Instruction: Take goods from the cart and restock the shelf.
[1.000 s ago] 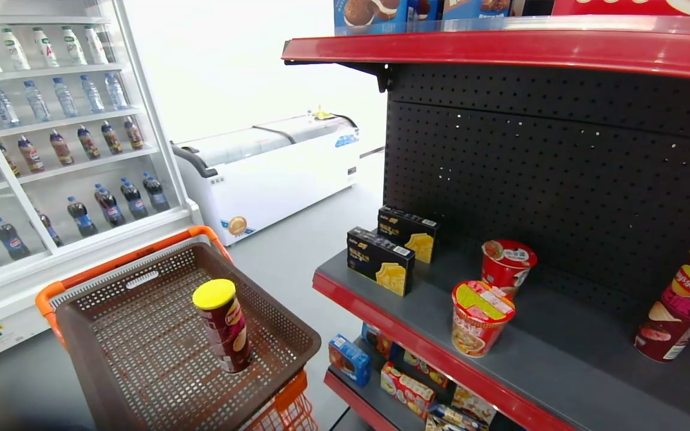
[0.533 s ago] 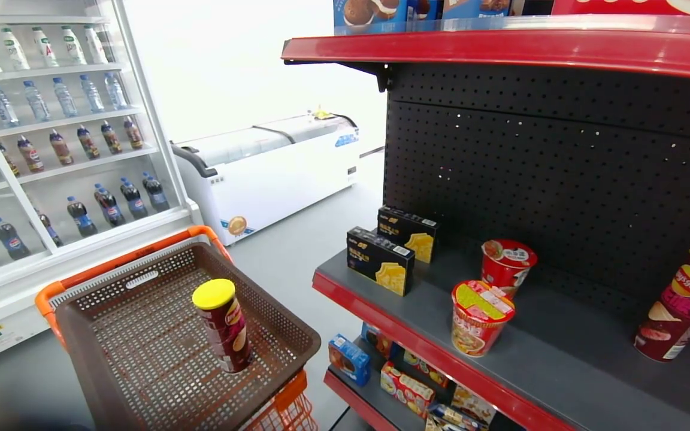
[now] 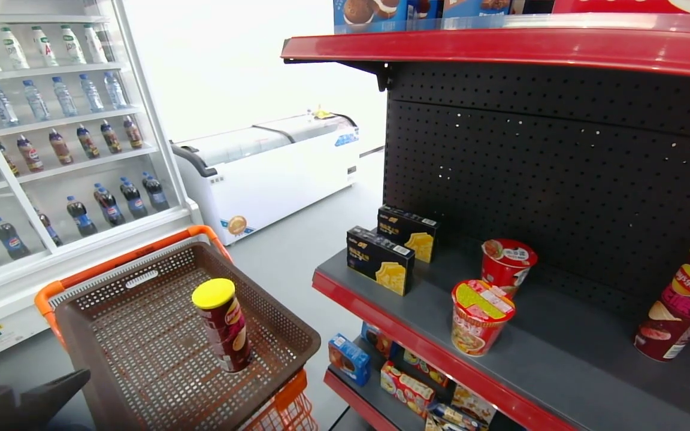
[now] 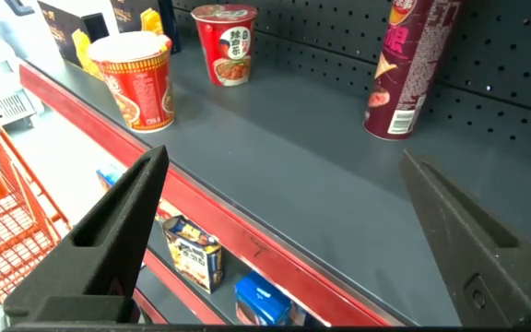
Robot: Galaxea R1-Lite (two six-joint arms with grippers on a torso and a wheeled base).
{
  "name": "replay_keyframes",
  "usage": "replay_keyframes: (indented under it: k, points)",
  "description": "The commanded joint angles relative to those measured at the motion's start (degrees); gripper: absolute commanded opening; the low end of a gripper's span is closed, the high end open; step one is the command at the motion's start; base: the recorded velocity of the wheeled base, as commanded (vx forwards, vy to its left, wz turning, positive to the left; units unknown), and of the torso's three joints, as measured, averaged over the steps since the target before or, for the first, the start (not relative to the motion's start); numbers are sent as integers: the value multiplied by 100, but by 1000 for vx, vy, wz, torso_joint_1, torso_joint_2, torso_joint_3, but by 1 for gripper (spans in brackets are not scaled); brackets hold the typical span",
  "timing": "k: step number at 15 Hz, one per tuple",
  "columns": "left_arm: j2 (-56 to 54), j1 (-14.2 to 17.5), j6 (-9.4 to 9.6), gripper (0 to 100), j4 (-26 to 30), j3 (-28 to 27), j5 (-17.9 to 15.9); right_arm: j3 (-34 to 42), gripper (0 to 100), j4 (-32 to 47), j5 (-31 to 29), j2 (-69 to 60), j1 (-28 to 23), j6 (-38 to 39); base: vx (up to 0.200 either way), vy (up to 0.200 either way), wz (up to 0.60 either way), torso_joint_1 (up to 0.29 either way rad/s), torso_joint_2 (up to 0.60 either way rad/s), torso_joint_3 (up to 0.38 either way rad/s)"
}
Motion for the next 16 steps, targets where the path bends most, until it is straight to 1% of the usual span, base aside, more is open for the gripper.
replay_keyframes:
  k: [1, 2, 4, 5, 7, 9, 10, 13, 14, 16]
  points:
    - [1503, -39, 337, 100, -820, 31, -155, 2, 100, 0, 0, -2, 0, -3, 0, 0, 0, 0, 0, 0]
    - [1977, -258, 337, 100, -1233, 57, -348, 2, 100, 0, 0, -2, 0, -3, 0, 0, 0, 0, 0, 0]
    - [2628, -294, 346, 100, -1778, 31, -726, 2, 100, 0, 0, -2, 0, -3, 0, 0, 0, 0, 0, 0]
    - [2988, -329, 354, 100, -1989, -13, -814, 2, 100, 0, 0, -2, 0, -3, 0, 0, 0, 0, 0, 0]
    - [3603, -311, 363, 100, -2815, 48, -814, -6, 100, 0, 0, -2, 0, -3, 0, 0, 0, 0, 0, 0]
    - [4034, -285, 363, 100, -3202, 40, -823, 2, 100, 0, 0, -2, 0, -3, 0, 0, 0, 0, 0, 0]
    - [4130, -285, 363, 100, -3228, 57, -814, 2, 100, 0, 0, -2, 0, -3, 0, 0, 0, 0, 0, 0]
    - [4482, -302, 363, 100, -3773, 268, -814, 2, 100, 0, 0, -2, 0, -3, 0, 0, 0, 0, 0, 0]
    - [4737, -302, 363, 100, -4204, 312, -814, 2, 100, 0, 0, -2, 0, -3, 0, 0, 0, 0, 0, 0]
    - [5009, -302, 372, 100, -4581, 303, -805, -6, 100, 0, 0, -2, 0, -3, 0, 0, 0, 0, 0, 0]
